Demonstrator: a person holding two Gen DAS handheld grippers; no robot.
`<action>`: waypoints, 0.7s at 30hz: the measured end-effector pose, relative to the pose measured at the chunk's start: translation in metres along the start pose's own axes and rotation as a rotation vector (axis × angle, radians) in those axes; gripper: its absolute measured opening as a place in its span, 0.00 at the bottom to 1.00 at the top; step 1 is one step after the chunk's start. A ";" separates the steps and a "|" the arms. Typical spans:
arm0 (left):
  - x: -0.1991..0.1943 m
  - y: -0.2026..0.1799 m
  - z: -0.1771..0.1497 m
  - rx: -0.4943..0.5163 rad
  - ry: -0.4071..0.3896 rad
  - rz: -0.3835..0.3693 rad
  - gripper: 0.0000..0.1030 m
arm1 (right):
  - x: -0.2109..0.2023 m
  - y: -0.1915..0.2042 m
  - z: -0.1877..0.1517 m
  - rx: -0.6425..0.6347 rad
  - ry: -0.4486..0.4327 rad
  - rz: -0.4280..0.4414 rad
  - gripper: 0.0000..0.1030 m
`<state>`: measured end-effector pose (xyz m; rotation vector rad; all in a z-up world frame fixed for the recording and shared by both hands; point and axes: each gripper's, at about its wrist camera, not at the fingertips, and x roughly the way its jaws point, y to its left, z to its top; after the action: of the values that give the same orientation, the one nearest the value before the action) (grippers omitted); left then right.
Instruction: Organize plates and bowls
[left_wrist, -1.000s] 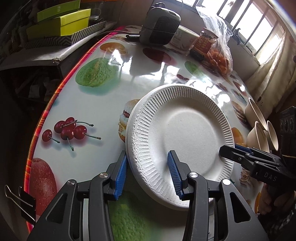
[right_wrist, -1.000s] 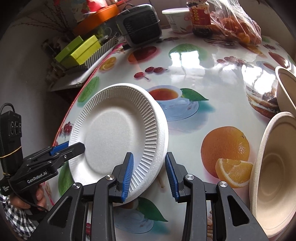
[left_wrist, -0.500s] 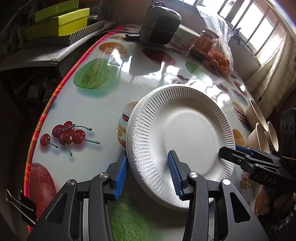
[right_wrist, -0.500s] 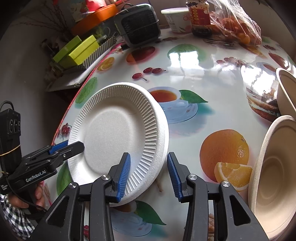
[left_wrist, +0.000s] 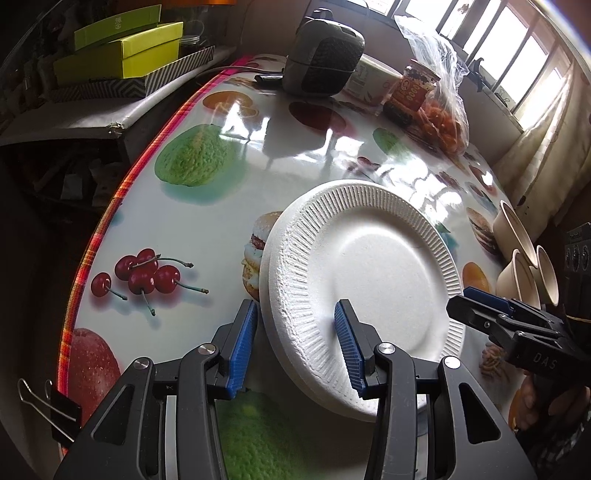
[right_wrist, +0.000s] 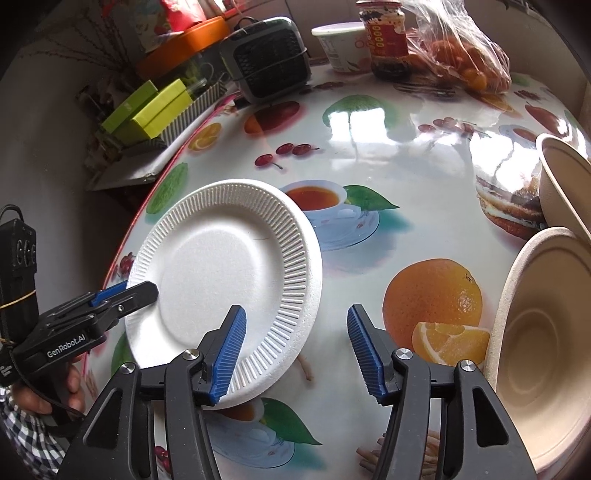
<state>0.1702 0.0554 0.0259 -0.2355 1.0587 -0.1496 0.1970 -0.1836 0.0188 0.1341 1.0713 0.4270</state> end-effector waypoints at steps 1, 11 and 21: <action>-0.002 0.000 0.001 -0.002 -0.004 0.003 0.44 | -0.002 0.000 0.000 0.003 -0.006 0.001 0.56; -0.028 -0.018 0.006 0.031 -0.073 0.027 0.53 | -0.030 -0.008 -0.004 0.061 -0.080 0.059 0.56; -0.042 -0.082 0.014 0.122 -0.101 -0.095 0.53 | -0.077 -0.026 -0.024 0.134 -0.183 0.092 0.56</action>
<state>0.1619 -0.0121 0.0896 -0.1813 0.9346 -0.2836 0.1519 -0.2411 0.0625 0.3363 0.9156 0.4178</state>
